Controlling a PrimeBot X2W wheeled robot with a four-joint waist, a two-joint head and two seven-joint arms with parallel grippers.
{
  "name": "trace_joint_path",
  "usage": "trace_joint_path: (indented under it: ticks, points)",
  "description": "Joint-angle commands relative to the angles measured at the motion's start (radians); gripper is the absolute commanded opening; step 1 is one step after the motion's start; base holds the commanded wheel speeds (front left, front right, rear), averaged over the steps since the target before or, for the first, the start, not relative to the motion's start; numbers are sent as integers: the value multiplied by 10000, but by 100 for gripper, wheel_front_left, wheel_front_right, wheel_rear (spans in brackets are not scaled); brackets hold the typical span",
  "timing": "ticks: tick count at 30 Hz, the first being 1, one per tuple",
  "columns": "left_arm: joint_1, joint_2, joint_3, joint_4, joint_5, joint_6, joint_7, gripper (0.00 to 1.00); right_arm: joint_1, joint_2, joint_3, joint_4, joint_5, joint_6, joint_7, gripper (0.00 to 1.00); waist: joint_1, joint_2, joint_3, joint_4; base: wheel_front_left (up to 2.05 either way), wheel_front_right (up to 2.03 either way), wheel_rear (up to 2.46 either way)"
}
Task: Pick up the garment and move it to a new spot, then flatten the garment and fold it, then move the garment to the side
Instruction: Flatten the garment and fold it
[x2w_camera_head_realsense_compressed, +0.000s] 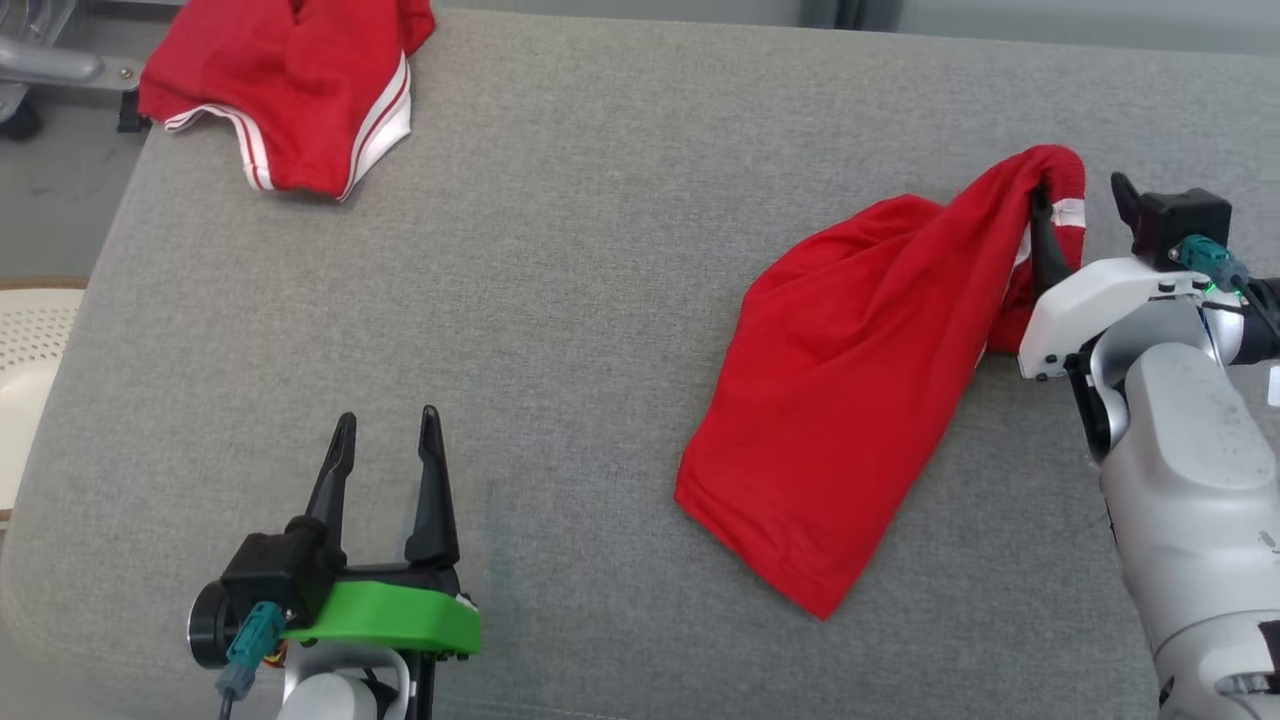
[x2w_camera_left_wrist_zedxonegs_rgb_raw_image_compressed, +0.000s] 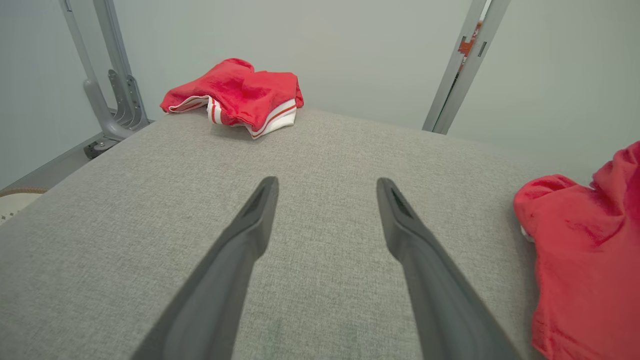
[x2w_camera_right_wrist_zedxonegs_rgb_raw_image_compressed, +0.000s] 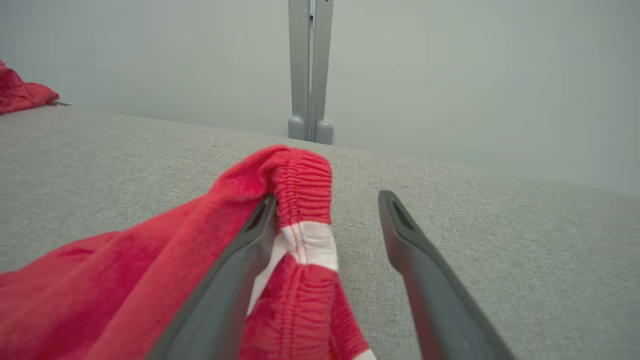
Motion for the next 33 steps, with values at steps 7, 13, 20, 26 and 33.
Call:
trace_joint_path:
  ticks: [7,13,20,26,33]
  points:
    - [415,23,114,108,273,-142,4,100,1840,415,393,-2036,867,-14,-161,100,0,-1,-924,-991,0,0,0]
    - [671,24,-124,284,480,-361,2,100,3648,685,483,-3781,1281,-14,-162,100,0,-1,-1333,-1312,0,0,0]
    - [906,24,-1296,627,505,-912,2,100,5075,907,392,-4948,1588,-14,-154,100,0,-1,-1507,-1477,0,0,0]
    - [482,26,-3132,1392,586,-1446,2,100,5404,949,319,-5547,1589,-14,-18,100,0,-1,-1420,-1669,0,0,0]
    - [-615,35,-5195,2921,567,-1677,17,100,5312,945,550,-6346,1724,-14,28,100,0,-1,-1130,-2179,0,0,0]
